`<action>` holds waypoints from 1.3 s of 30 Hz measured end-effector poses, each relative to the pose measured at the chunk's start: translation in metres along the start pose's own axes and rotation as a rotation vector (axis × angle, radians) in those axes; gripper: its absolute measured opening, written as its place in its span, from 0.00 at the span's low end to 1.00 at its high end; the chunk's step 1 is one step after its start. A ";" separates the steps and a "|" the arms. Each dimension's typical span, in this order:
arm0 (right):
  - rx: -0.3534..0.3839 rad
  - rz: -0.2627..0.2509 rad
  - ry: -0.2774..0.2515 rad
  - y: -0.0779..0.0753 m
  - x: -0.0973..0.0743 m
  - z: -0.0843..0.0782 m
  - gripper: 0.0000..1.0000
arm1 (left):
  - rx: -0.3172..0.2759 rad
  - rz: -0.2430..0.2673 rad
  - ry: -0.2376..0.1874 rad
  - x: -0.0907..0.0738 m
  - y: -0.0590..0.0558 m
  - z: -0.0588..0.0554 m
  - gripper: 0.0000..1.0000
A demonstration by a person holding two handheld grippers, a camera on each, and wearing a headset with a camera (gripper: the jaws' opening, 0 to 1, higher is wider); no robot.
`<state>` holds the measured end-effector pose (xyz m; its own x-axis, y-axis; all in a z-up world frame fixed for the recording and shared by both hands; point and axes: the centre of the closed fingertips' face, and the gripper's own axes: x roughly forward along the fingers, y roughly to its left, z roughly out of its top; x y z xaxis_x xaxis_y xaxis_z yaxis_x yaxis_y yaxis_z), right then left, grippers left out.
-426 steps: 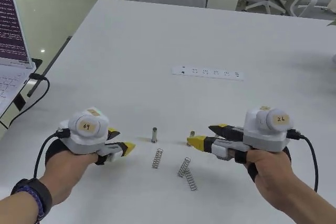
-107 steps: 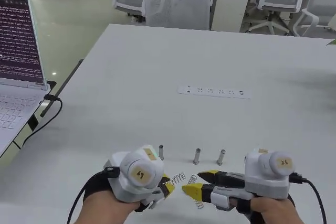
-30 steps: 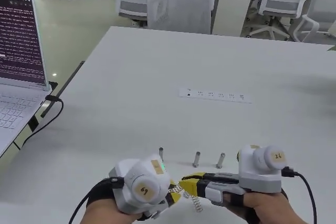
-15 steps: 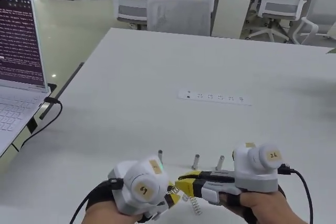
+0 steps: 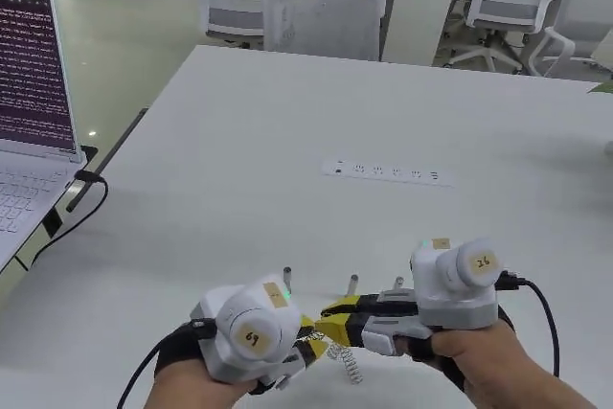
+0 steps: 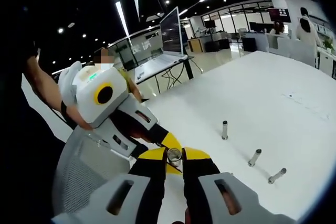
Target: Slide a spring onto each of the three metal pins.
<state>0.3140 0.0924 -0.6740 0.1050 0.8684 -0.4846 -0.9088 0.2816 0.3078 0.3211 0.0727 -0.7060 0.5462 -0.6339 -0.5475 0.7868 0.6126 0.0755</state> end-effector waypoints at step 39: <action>-0.373 0.109 0.349 0.005 -0.013 -0.005 0.09 | 0.008 -0.042 -0.093 0.000 -0.007 0.022 0.02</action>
<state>0.3056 0.0801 -0.6702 -0.0814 0.6786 -0.7300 -0.9957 -0.0230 0.0897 0.3213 0.0579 -0.6878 0.5370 -0.7000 -0.4707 0.8113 0.5814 0.0610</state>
